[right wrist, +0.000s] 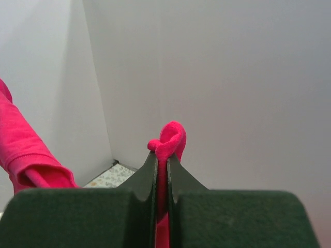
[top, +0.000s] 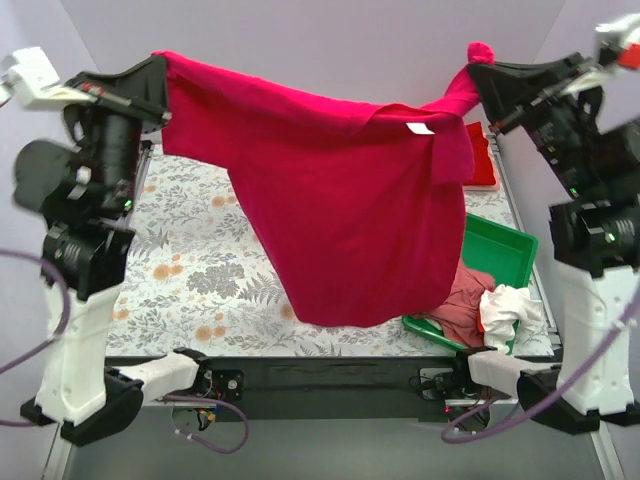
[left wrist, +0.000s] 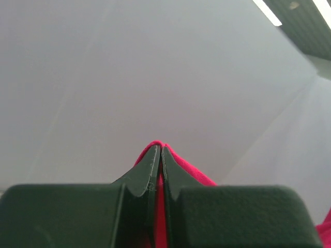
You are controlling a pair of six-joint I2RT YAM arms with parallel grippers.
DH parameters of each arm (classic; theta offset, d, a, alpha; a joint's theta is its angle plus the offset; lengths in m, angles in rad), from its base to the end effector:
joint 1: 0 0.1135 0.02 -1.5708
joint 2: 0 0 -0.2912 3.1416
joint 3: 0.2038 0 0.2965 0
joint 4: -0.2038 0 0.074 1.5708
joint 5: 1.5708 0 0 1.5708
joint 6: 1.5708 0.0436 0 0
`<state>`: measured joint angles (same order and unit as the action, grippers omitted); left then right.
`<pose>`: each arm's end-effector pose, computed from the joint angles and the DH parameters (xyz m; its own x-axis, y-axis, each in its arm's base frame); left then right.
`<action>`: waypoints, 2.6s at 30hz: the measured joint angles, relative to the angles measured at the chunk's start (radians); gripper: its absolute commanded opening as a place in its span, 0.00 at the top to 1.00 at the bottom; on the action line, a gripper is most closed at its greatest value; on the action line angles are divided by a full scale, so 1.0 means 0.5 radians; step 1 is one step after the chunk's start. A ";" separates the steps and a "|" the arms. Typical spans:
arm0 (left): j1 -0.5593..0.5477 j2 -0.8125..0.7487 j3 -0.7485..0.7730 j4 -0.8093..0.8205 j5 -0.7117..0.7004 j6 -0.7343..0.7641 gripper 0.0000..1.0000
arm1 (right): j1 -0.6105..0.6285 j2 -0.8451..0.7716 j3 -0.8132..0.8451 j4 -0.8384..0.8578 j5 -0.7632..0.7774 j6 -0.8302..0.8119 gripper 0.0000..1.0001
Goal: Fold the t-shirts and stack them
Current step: Flatten the tshirt out
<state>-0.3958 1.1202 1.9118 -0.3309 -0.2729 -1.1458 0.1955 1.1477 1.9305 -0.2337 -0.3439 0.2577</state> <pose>0.1507 -0.0502 0.6760 0.0338 -0.9650 -0.2602 0.4350 0.2486 -0.8655 0.1562 0.0459 0.6864 0.3766 0.3192 -0.8697 -0.5801 0.8132 0.0472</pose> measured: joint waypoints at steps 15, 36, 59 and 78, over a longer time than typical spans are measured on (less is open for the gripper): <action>0.613 1.404 0.820 -0.230 0.264 -0.007 1.00 | 0.001 1.185 0.580 -0.011 0.031 0.003 0.99; 0.687 -0.277 -1.932 -0.287 -0.696 -0.793 0.68 | 0.759 -0.131 -2.288 0.256 -0.178 0.182 0.67; 0.665 -0.341 -2.534 -0.419 0.390 -1.157 0.23 | 1.171 0.153 -2.226 0.095 0.589 0.152 0.02; 0.220 -0.382 -3.036 -0.367 0.755 -1.266 0.03 | 0.690 1.035 -1.850 0.065 0.452 0.136 0.03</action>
<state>-0.2855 0.9291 0.3939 -0.5144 0.1043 -1.7790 0.5407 1.6653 1.0054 -0.2012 -0.1177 0.3256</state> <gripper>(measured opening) 0.932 0.970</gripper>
